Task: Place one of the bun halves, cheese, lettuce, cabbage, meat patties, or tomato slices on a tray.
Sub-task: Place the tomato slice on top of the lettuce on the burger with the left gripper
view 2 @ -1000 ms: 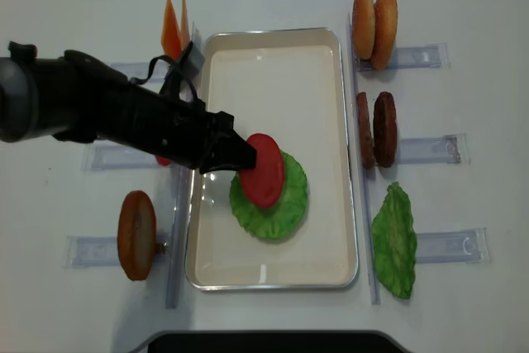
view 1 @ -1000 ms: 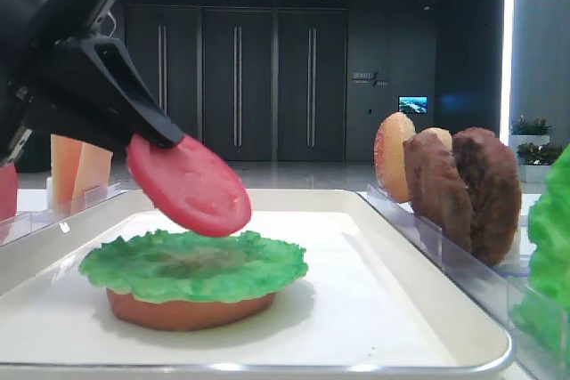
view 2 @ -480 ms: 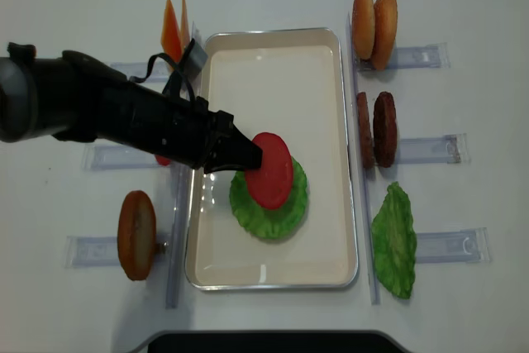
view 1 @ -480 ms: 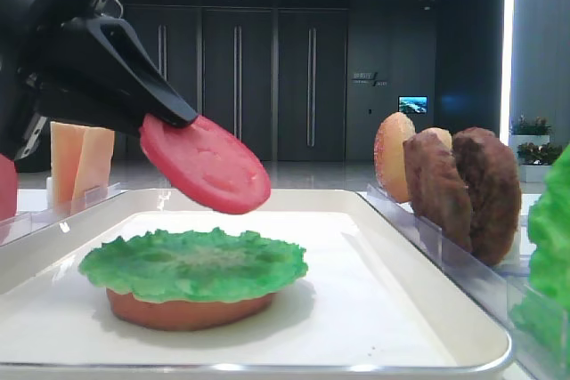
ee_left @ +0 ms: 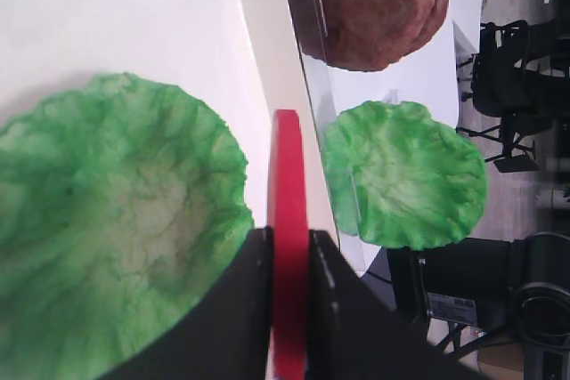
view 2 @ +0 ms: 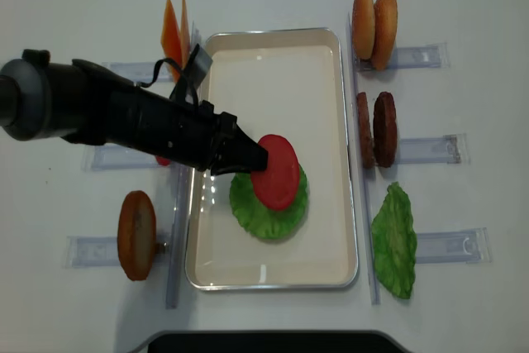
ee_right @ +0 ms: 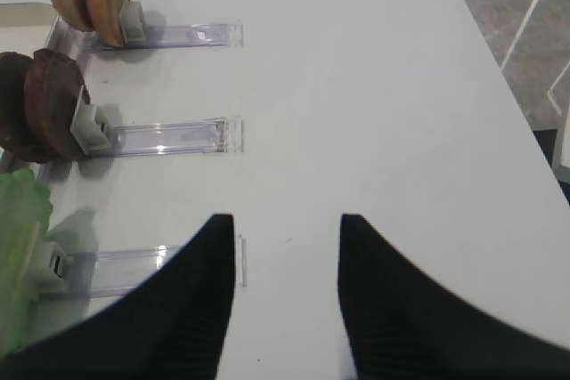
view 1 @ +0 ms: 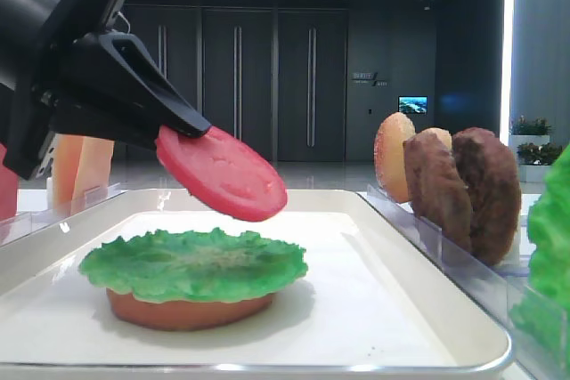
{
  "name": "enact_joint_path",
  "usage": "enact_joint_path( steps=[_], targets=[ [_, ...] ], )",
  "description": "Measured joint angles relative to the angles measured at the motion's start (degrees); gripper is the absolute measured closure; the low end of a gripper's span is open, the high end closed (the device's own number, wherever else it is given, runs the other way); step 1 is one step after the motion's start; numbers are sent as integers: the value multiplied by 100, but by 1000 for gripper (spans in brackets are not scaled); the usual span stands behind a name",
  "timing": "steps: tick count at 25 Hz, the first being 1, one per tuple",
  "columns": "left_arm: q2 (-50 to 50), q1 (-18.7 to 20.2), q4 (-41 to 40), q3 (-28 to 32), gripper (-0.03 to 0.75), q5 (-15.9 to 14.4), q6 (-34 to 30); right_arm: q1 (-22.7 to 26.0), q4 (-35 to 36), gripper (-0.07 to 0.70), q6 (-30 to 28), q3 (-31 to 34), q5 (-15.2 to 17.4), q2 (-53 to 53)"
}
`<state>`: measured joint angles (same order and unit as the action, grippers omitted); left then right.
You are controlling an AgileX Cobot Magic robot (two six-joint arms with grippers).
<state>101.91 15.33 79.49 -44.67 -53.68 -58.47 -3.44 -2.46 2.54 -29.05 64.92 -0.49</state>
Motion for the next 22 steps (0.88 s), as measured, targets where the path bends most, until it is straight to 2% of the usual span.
enact_joint_path(
  steps=[9,22],
  targets=[
    [0,0,-419,0,651,80,223,0,0,358,0,0,0,0],
    [0,0,-367,0,651,336,148,0,0,358,0,0,0,0]
  ],
)
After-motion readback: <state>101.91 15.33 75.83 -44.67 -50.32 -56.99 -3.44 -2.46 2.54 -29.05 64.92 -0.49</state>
